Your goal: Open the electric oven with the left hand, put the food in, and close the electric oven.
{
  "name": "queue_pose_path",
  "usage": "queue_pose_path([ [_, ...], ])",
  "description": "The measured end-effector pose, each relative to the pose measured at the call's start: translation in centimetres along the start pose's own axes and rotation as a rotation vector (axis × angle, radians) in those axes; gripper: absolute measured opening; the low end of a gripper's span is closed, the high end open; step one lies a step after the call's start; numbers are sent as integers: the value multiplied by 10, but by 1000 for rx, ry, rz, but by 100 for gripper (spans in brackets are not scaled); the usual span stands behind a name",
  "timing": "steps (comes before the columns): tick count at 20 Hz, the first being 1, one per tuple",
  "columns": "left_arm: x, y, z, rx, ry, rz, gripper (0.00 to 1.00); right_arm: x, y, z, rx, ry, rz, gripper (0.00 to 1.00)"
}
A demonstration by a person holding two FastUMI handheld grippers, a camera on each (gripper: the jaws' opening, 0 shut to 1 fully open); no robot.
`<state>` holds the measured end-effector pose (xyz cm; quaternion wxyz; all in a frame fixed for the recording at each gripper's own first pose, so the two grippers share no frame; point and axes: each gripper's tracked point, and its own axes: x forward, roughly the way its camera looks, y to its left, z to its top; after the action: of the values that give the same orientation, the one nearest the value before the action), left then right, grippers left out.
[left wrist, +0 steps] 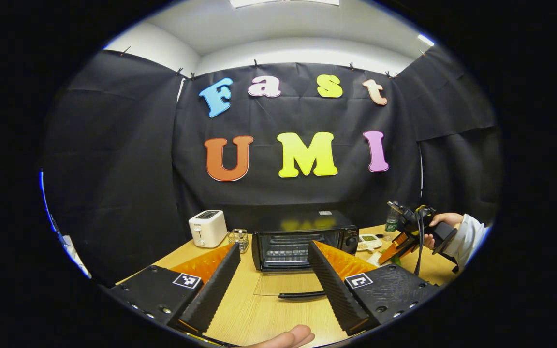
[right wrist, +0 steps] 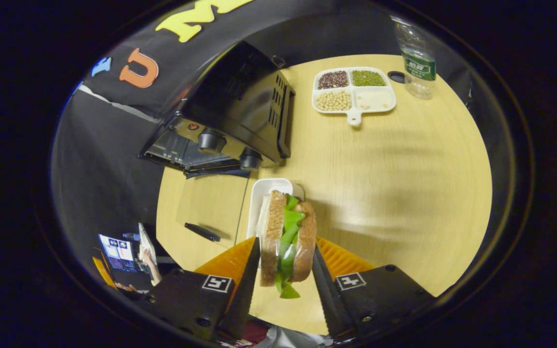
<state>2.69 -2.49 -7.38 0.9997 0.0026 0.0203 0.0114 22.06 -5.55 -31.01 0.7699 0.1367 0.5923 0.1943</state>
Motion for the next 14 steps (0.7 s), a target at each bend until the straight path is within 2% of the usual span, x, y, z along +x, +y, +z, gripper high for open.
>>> queue_pose_path([
  [1,-3,2,-2,-12,3,-2,93,1,3,-2,12,8,6,51],
  [7,-27,21,-10,-76,3,-9,92,-1,9,-11,88,-41,17,40],
  [10,-39,19,-11,-71,-7,-55,91,-9,8,-20,103,-90,11,39],
  [14,-53,24,-12,-61,-16,-73,91,-30,17,-32,117,-180,8,39],
])
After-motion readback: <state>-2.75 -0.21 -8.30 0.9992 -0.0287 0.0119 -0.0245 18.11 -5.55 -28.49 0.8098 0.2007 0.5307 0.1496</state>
